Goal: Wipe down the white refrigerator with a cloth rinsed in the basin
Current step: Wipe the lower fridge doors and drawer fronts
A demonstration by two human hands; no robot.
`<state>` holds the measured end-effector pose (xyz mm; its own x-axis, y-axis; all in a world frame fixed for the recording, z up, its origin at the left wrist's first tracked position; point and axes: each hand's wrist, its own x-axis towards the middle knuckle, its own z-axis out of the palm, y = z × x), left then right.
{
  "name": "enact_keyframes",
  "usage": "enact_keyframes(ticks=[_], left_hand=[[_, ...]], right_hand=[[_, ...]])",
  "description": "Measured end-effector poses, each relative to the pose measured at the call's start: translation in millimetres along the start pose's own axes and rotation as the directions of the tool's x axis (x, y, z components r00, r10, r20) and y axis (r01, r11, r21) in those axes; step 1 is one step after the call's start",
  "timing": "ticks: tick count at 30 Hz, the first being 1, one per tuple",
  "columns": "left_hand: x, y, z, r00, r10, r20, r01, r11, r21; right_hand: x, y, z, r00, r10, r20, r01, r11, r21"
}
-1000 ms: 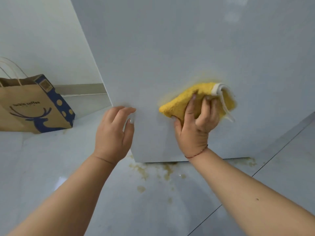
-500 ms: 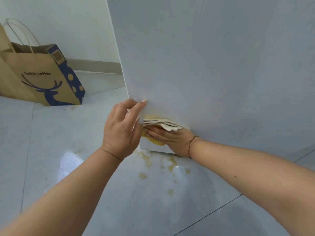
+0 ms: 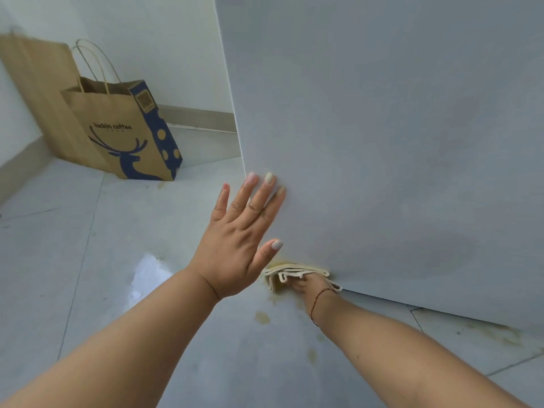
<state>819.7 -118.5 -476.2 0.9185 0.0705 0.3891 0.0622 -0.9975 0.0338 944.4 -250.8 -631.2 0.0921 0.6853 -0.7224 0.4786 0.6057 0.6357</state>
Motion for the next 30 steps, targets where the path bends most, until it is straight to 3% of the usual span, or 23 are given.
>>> enact_keyframes(ticks=[1, 2, 3, 5, 7, 10, 13, 14, 17, 21, 23, 24, 30], left_hand=[[-0.1, -1.9, -1.9, 1.0, 0.004, 0.002, -0.004, 1.0, -0.011], [0.1, -3.1, -3.8, 1.0, 0.006, 0.005, -0.006, 1.0, -0.029], [0.4, -4.5, -5.7, 1.0, 0.007, 0.01, -0.007, 0.999, -0.05], [-0.3, -6.9, -10.0, 1.0, 0.008, 0.029, -0.006, 0.996, -0.092], [-1.3, -9.5, -15.1, 0.999, 0.015, 0.046, -0.009, 0.993, -0.117], [-1.0, -11.8, -19.2, 0.998, 0.026, 0.048, -0.019, 0.989, -0.144], [-1.3, -12.0, -23.0, 1.0, 0.022, 0.021, -0.017, 0.98, -0.2], [-0.2, -12.4, -25.9, 1.0, 0.014, 0.003, -0.013, 0.973, -0.232], [-0.2, -12.9, -32.8, 0.998, -0.031, -0.061, 0.009, 0.941, -0.337], [0.1, -10.7, -40.2, 0.989, -0.078, -0.128, 0.021, 0.918, -0.396], [-1.4, -9.8, -41.2, 0.985, -0.106, -0.137, 0.04, 0.908, -0.417], [-2.8, -8.9, -40.9, 0.983, -0.119, -0.143, 0.048, 0.904, -0.424], [-17.5, -6.8, -32.5, 0.949, -0.266, -0.167, 0.164, 0.872, -0.461]], right_hand=[[7.5, -12.5, 10.9, 0.991, 0.118, 0.058, -0.119, 0.993, 0.015], [-2.4, -21.1, 19.7, 0.939, 0.317, 0.131, -0.329, 0.941, 0.079], [-12.6, -21.2, 24.9, 0.906, 0.399, 0.142, -0.405, 0.914, 0.009], [-28.1, -24.0, 38.1, 0.994, 0.106, 0.005, -0.106, 0.994, 0.039], [-57.1, -23.6, 45.6, 0.998, -0.04, 0.048, 0.019, 0.926, 0.376], [-86.6, -20.2, 69.3, 0.996, 0.067, 0.058, -0.088, 0.825, 0.558], [-109.5, -13.5, 74.6, 0.932, 0.329, -0.152, -0.152, 0.735, 0.661], [-115.2, -8.7, 75.3, 0.902, 0.407, -0.143, -0.203, 0.694, 0.691], [-120.2, 5.9, 64.3, 0.901, 0.421, -0.105, -0.188, 0.599, 0.778], [-87.8, 28.8, 32.1, 0.806, 0.512, -0.298, -0.162, 0.675, 0.72], [-64.3, 35.6, 8.2, 0.833, 0.454, -0.316, -0.234, 0.807, 0.542], [-50.6, 36.0, -2.7, 0.882, 0.382, -0.274, -0.238, 0.866, 0.44], [19.3, 43.1, -51.1, 0.997, 0.046, -0.057, -0.037, 0.988, 0.152]])
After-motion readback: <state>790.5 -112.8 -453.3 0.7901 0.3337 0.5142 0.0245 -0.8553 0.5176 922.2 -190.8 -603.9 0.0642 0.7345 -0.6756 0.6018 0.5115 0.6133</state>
